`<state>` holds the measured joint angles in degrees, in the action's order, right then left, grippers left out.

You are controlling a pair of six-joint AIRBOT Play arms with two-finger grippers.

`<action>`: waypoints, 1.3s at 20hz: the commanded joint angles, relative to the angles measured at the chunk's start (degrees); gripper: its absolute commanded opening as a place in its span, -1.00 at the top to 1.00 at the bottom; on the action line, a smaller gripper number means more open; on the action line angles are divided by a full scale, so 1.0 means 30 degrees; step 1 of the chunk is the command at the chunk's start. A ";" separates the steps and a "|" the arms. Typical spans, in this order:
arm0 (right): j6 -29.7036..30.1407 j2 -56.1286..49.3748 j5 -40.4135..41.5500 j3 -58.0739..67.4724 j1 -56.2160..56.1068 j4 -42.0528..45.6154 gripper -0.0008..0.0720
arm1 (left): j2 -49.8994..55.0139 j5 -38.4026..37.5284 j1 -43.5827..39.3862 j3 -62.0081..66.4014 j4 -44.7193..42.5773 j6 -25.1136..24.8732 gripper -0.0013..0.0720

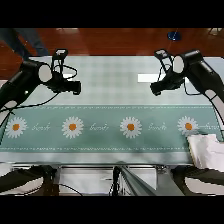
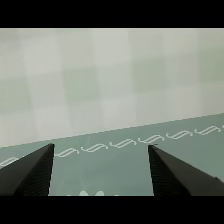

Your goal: Fold the shirts.

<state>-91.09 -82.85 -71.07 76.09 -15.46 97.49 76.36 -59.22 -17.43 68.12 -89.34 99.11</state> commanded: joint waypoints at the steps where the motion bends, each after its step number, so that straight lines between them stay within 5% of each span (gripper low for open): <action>1: 0.0182 0.0656 0.1508 -0.1858 -0.0022 0.0197 -0.66 | 0.0022 0.0146 -0.0015 0.0124 -0.0080 0.0197 -1.00; 7: 0.0153 0.2754 0.3490 -0.1858 -0.0022 0.2164 -0.66 | 0.0022 0.0168 -0.0015 0.0124 -0.0080 0.0204 -1.00; 26: 0.0153 0.3053 0.3490 -0.1858 -0.0022 0.2186 -0.66 | 0.0022 0.0182 -0.0015 0.0124 -0.0073 0.0211 -1.00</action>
<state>-90.63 -73.73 -60.60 70.52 -15.49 104.07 76.40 -58.70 -17.43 68.45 -89.56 99.79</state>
